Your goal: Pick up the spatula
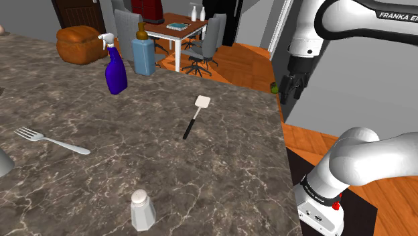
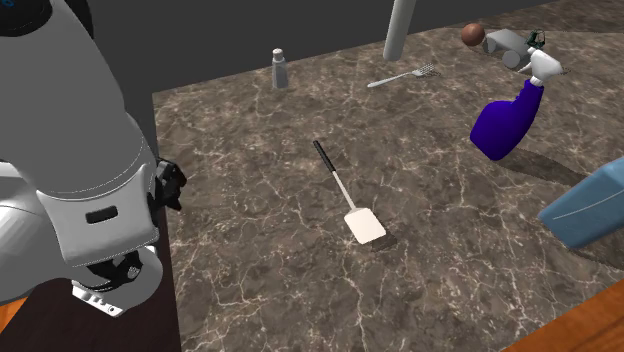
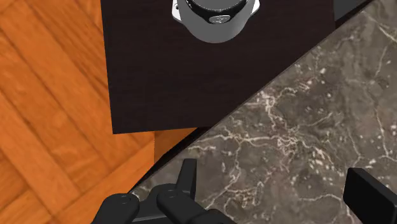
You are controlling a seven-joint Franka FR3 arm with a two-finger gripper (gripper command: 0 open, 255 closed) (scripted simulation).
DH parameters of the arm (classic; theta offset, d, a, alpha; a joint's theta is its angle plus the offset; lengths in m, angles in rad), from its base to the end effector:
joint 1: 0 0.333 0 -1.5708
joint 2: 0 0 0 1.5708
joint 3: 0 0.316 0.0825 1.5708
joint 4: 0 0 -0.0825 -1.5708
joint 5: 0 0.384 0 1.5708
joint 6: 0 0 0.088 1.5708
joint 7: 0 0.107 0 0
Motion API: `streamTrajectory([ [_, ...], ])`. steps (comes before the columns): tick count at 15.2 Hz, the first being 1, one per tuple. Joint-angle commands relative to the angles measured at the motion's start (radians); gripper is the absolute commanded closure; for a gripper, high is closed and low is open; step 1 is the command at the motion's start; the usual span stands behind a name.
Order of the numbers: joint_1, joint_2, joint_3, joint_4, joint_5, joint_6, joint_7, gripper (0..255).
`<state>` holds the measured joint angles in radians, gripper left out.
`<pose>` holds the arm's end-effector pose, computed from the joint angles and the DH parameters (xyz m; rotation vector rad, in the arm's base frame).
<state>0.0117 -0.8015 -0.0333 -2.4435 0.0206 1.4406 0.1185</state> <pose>0.2841 -0.0059 0.5446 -3.0857 0.1961 0.3161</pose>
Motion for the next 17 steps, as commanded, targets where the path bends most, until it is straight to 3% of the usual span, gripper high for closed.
streamTrajectory([
  [1, 0.000, 0.000, 0.000, 0.000, 0.000, 0.000, 0.000, 0],
  [10, -0.011, 0.155, 0.219, 0.030, 0.177, 0.192, 0.405, 0],
  [17, -0.047, 0.363, 0.372, 0.143, 0.222, 0.350, 0.711, 0],
])
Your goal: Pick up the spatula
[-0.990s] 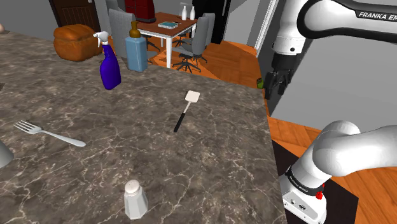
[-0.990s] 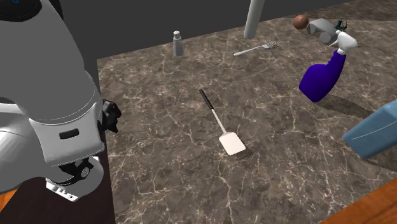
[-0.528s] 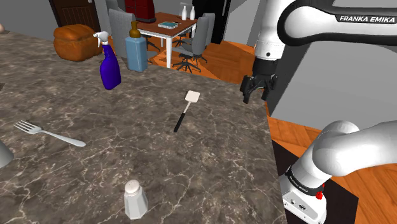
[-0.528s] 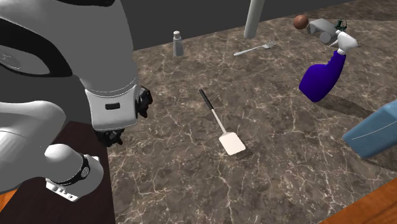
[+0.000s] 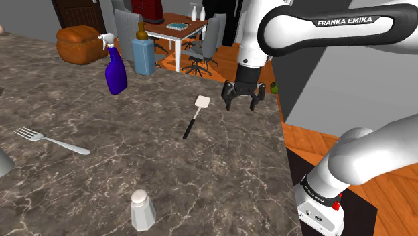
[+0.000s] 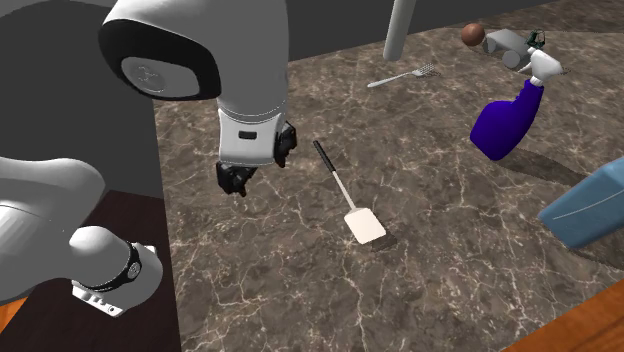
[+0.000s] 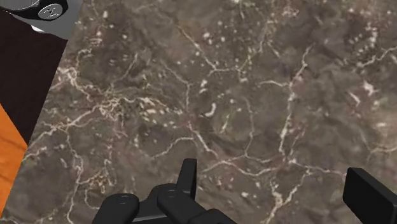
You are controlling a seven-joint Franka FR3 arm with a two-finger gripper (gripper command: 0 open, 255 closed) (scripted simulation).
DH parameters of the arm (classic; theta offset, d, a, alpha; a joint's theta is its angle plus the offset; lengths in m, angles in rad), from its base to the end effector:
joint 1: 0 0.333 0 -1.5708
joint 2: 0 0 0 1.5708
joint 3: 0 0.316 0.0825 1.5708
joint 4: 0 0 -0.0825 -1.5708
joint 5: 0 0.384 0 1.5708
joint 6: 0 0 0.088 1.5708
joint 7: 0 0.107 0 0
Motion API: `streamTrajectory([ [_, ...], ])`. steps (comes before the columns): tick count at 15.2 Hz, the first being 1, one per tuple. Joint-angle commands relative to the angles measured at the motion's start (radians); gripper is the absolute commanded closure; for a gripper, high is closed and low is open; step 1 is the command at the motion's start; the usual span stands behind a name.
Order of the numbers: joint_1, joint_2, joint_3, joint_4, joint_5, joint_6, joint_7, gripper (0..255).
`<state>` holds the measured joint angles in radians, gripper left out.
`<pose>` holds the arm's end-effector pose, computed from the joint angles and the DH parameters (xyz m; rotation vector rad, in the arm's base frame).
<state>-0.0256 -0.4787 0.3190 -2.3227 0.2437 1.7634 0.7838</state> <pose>0.3778 0.1482 0.5028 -2.9694 0.9024 0.2007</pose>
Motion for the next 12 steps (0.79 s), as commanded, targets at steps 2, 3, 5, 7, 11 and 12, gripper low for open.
streamTrajectory([
  [2, -0.023, 0.109, 0.058, 0.068, -0.008, 0.067, 0.135, 0],
  [3, -0.030, 0.146, 0.076, 0.093, -0.016, 0.086, 0.181, 0],
  [5, -0.043, 0.221, 0.110, 0.146, -0.038, 0.121, 0.274, 0],
  [7, -0.054, 0.299, 0.139, 0.205, -0.071, 0.151, 0.369, 0],
  [11, -0.061, 0.464, 0.178, 0.339, -0.162, 0.192, 0.563, 0],
  [12, -0.059, 0.501, 0.182, 0.371, -0.185, 0.196, 0.606, 0],
])
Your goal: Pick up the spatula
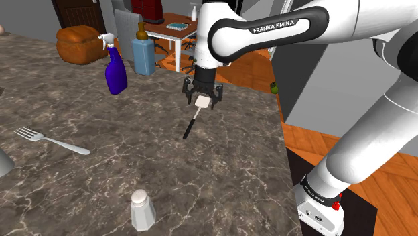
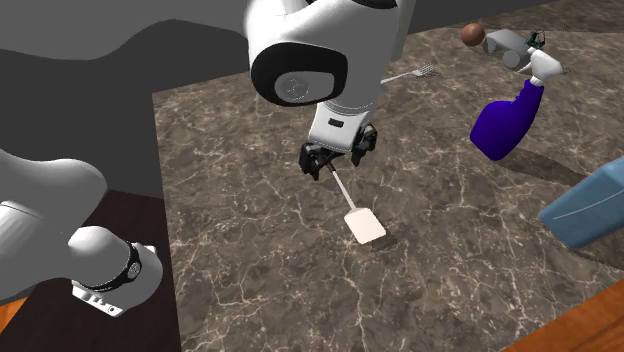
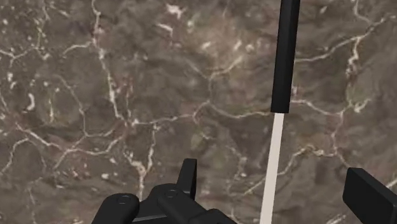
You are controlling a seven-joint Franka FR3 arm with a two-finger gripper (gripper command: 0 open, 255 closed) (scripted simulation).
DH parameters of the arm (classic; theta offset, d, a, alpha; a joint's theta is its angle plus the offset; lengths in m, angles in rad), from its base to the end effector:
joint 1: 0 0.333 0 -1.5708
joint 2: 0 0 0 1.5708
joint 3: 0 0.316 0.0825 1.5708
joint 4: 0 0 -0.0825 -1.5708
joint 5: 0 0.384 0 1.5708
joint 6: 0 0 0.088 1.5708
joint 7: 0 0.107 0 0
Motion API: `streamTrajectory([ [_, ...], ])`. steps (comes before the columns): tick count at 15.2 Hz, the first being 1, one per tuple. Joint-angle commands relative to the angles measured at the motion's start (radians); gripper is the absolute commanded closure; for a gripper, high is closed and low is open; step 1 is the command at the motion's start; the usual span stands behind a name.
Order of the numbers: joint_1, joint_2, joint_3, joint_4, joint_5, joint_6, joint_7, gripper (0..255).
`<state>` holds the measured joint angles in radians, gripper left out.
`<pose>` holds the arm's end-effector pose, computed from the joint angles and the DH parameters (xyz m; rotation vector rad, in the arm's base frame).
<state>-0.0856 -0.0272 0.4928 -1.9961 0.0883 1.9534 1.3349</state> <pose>0.4990 0.2234 0.4683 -2.7572 1.4384 0.1003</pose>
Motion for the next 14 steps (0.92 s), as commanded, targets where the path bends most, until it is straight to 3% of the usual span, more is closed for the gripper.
streamTrajectory([
  [1, 0.003, 0.054, 0.007, 0.035, -0.031, 0.019, 0.055, 0],
  [9, 0.007, 0.083, 0.007, -0.024, -0.044, 0.105, 0.061, 0],
  [10, 0.007, 0.082, 0.007, -0.025, -0.044, 0.105, 0.061, 255],
  [14, 0.007, 0.081, 0.006, -0.026, -0.043, 0.105, 0.060, 255],
])
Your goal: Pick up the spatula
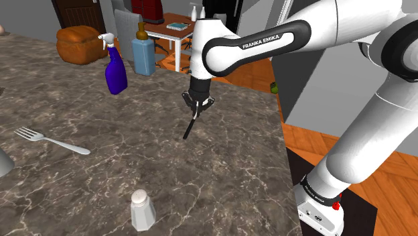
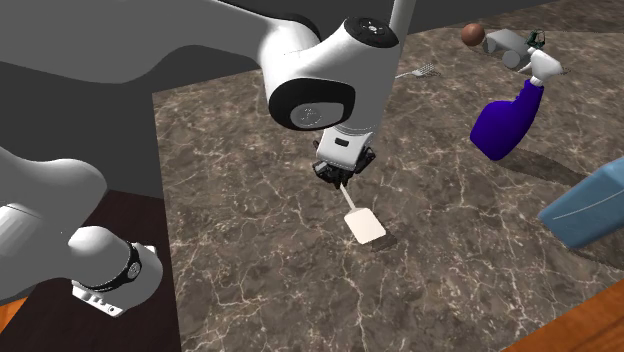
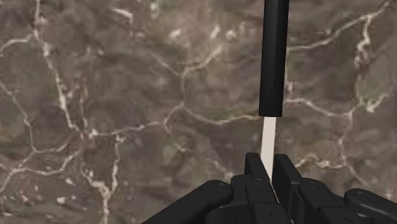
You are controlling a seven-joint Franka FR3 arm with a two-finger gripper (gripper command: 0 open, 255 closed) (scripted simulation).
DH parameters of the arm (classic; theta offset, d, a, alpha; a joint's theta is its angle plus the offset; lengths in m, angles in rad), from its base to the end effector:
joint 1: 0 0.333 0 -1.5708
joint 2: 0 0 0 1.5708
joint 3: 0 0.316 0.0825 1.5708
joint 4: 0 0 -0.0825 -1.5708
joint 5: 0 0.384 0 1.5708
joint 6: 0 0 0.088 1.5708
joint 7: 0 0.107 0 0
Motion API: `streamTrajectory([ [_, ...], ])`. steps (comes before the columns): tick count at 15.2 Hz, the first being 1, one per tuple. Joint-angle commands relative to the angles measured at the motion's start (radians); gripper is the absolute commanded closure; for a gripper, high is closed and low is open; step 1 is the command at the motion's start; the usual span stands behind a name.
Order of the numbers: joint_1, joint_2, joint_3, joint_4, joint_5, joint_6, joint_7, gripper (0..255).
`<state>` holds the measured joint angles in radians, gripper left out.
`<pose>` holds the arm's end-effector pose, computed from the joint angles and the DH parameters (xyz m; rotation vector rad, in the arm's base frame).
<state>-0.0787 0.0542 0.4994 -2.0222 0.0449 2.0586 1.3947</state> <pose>0.5122 0.2288 0.4255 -2.7315 1.4847 0.0912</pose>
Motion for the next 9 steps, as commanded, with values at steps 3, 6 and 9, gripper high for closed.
streamTrajectory([
  [3, 0.000, 0.000, 0.000, 0.000, 0.000, 0.000, 0.000, 255],
  [6, 0.000, -0.004, 0.000, 0.010, 0.002, -0.013, 0.000, 255],
  [9, -0.002, -0.018, 0.000, 0.037, 0.008, -0.052, -0.003, 255],
])
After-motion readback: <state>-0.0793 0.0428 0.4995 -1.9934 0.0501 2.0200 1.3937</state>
